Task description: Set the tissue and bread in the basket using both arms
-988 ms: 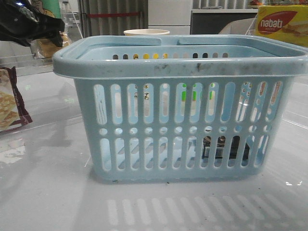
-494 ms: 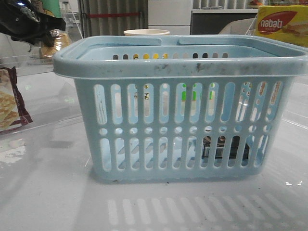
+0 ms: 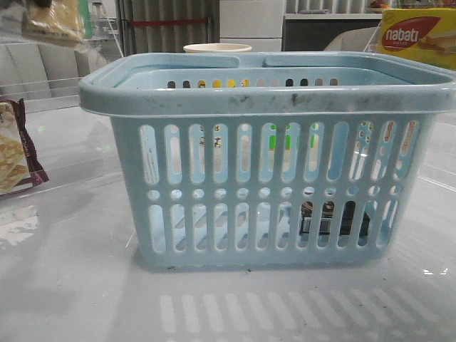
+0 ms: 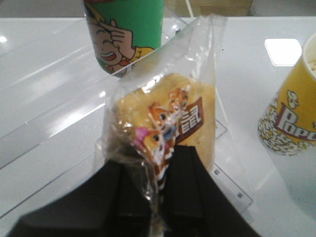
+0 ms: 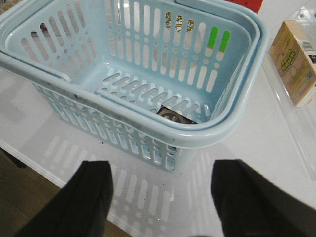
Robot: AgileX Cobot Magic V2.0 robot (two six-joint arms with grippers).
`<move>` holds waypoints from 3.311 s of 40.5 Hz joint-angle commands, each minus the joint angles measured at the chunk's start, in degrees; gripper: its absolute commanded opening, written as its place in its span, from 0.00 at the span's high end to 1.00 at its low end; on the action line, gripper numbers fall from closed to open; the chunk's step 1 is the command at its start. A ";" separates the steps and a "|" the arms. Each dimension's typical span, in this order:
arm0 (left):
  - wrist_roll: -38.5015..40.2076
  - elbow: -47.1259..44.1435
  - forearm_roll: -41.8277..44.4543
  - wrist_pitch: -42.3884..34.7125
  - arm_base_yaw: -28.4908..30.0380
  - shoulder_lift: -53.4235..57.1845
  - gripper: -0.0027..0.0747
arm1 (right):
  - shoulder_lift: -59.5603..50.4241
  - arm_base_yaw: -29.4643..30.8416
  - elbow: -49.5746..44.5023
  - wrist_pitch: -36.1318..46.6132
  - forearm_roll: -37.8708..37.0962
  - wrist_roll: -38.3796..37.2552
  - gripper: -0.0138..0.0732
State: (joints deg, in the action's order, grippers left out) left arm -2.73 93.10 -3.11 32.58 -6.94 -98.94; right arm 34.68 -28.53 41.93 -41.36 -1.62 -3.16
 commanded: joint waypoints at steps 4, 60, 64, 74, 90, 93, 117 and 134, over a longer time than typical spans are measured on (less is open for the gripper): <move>-6.31 2.28 -0.28 5.74 -5.45 10.62 0.85 | 0.14 -0.05 1.57 3.97 -0.47 0.13 0.22; -9.57 0.73 -2.17 14.61 -34.46 11.33 0.38 | 0.14 -0.05 1.57 3.97 -0.47 0.13 0.22; -9.47 -3.67 -2.49 12.86 -34.46 16.93 0.38 | 0.14 -0.05 1.57 3.97 -0.47 0.13 0.22; -9.45 -19.06 -2.49 9.66 -34.46 32.12 0.38 | 0.14 -0.05 1.57 3.97 -0.47 0.13 0.22; -7.43 -42.65 -2.49 4.43 -34.46 53.80 0.38 | 0.14 -0.05 1.57 3.96 -0.47 0.13 0.22; -7.43 -45.56 -2.49 3.45 -34.46 56.78 0.38 | 0.14 -0.05 1.57 3.96 -0.47 0.13 0.22; -7.43 -48.92 -2.49 2.00 -34.46 59.48 0.67 | 0.14 -0.05 1.34 0.80 -3.89 0.18 0.56; -7.43 -48.92 -2.49 2.11 -34.46 59.48 0.85 | 0.14 -0.05 1.34 0.70 -3.89 0.18 0.78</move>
State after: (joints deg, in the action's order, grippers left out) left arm -10.71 42.68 -4.77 39.00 -41.12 -39.63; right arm 34.68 -28.53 41.70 -44.55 -4.52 -3.16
